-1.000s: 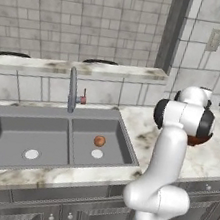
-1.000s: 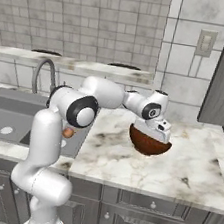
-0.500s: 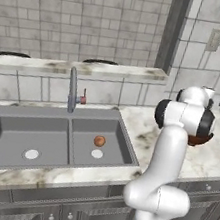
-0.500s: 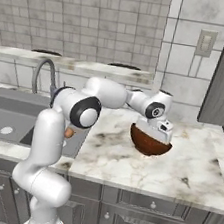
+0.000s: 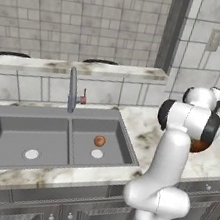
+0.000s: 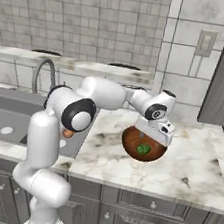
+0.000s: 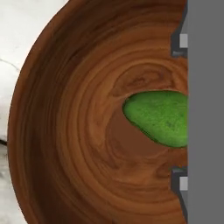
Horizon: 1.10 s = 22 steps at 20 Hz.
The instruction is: Pick the avocados from the cabinet and place them in one bowl. Pick the onion from the sink and place it in the other bowl.
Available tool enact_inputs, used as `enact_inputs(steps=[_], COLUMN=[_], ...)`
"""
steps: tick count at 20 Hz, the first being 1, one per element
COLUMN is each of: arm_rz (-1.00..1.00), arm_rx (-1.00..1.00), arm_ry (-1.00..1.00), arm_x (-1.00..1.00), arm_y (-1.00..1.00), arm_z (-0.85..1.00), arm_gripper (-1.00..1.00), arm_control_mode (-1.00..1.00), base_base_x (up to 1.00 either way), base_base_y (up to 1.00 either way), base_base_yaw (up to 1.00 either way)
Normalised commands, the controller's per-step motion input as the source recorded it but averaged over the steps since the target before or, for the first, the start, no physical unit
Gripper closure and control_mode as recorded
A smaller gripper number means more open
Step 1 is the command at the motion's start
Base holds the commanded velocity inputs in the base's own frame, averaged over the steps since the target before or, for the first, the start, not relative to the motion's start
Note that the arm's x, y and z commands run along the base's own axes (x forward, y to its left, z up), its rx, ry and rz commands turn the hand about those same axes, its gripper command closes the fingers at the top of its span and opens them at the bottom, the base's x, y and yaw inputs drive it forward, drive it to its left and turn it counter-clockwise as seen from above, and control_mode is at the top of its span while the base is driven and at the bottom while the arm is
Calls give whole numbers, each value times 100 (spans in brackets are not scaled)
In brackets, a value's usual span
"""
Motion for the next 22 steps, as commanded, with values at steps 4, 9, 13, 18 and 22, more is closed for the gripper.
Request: enact_inputs(steps=[4, 9, 13, 18, 22], arm_rz=[0, 0, 1, 5, 7], arm_rx=[0, -1, -5, -9, -4], arm_ry=[-13, -9, -4, 0, 1], arm_x=[-22, -18, -22, -27, -46], arm_y=[25, 36, 43, 53, 52], arm_z=[32, 42, 51, 53, 57], arm_gripper=[-100, -100, -100, -100, -100], arm_control_mode=[-100, -100, -100, -100, -100], base_base_x=[0, 0, 0, 0, 0], base_base_y=[0, 0, 0, 0, 0], base_base_yaw=[0, 0, 0, 0, 0])
